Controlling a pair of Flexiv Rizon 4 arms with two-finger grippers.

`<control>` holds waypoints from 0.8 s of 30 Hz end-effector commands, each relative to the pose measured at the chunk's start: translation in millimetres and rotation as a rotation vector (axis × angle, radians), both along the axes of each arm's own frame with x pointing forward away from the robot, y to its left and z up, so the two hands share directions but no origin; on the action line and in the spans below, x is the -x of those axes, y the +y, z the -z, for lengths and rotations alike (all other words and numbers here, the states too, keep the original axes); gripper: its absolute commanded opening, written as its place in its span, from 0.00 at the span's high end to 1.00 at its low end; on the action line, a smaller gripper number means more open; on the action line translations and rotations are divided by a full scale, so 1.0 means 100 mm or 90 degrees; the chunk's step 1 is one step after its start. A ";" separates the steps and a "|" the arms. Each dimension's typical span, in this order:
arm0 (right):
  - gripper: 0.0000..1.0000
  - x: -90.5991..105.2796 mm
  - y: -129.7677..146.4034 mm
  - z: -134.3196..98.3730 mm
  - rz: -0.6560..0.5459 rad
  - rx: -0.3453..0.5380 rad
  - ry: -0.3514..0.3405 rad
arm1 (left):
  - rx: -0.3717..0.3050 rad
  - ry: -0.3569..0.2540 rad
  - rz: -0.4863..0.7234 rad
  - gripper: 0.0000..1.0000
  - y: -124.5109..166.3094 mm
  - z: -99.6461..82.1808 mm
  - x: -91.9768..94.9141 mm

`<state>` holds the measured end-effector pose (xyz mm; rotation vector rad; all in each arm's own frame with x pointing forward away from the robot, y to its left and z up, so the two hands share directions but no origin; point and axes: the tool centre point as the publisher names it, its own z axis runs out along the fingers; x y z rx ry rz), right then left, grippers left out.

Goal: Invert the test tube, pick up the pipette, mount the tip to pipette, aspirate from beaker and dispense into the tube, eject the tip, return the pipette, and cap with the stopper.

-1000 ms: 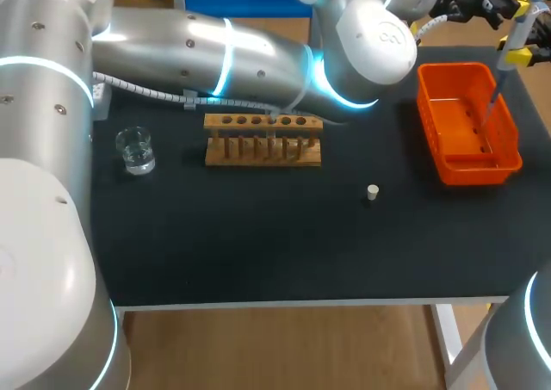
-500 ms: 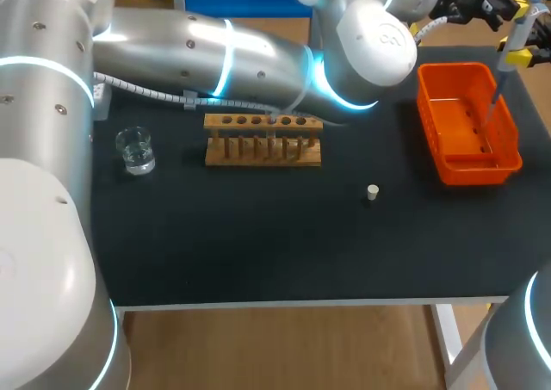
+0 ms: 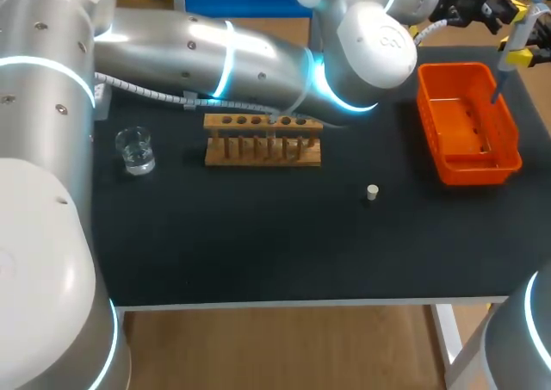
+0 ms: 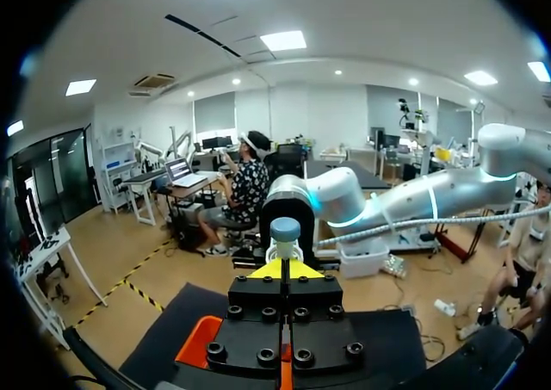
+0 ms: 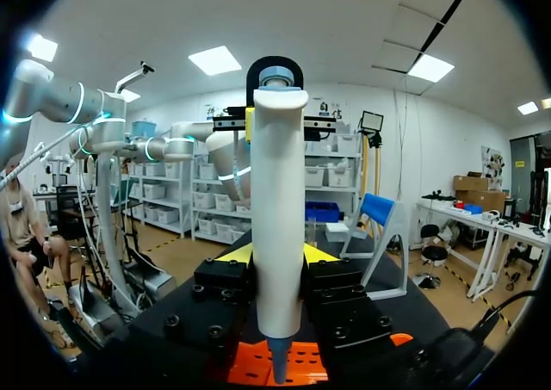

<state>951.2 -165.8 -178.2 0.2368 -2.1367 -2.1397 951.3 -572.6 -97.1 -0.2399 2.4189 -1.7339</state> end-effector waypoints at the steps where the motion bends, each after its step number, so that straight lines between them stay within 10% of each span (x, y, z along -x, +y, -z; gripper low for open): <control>1: 1.00 -0.04 0.00 -0.10 -0.007 0.001 0.000 | 0.116 -0.031 0.002 1.00 -0.02 0.06 -0.01; 8: 1.00 -0.04 0.00 -0.10 -0.007 0.001 0.000 | 0.129 -0.052 -0.008 0.91 0.05 -0.28 -0.03; 11: 1.00 -0.04 0.00 -0.10 -0.007 0.001 0.000 | 0.130 -0.058 -0.009 0.00 0.09 -0.40 -0.03; 24: 1.00 -0.04 0.00 -0.10 -0.007 0.001 0.000 | 0.133 -0.004 0.125 0.00 0.39 -0.64 -0.01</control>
